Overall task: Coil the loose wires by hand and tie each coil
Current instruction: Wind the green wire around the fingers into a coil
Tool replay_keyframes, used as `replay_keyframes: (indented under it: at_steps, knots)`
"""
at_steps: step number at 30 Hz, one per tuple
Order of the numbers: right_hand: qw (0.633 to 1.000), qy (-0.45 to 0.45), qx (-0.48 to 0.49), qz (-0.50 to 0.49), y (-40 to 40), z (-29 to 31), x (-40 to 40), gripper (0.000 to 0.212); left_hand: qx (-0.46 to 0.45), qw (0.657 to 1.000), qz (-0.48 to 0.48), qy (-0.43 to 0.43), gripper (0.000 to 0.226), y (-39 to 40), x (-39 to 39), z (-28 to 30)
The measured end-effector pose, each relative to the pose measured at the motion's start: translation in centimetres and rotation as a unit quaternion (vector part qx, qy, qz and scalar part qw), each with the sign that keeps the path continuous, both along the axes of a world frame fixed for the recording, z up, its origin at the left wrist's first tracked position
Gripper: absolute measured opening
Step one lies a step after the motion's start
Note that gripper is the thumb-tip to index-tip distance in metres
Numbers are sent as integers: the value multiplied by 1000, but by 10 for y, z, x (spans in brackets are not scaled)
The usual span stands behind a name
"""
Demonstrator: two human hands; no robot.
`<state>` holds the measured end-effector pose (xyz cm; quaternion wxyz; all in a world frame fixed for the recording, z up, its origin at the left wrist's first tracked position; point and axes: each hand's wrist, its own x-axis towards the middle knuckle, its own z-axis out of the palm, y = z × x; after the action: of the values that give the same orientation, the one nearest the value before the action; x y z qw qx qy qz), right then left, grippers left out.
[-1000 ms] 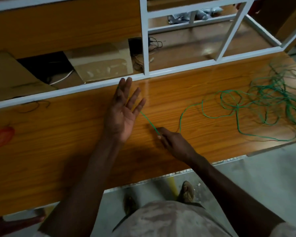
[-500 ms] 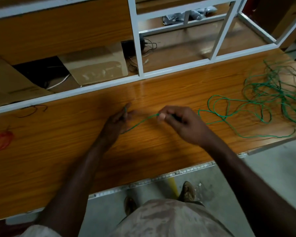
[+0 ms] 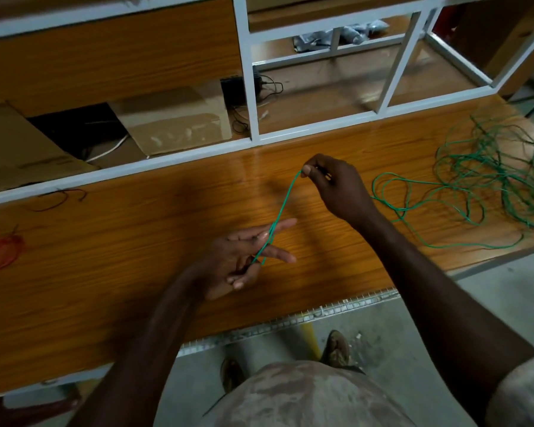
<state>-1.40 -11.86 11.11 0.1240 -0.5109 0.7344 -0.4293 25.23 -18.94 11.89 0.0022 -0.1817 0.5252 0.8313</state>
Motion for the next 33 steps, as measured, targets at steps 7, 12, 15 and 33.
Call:
replay_keyframes:
  at_steps: [7, 12, 15, 33]
  knots:
    - [999, -24, 40, -14, 7, -32, 4, 18, 88, 987, 104, 81, 48, -1, -6, 17]
    - [994, -30, 94, 35, 24, -53, 31, 20, 97, 965, 233, 67, 46, -13, -16, 27]
    - [989, -45, 125, 67, 37, -61, 50, 22, 74, 959, 267, 59, 44, -19, -22, 32]
    - [944, -143, 99, 282, 76, 61, 82, 22, -269, 920, 250, -134, 51, -70, -16, -20]
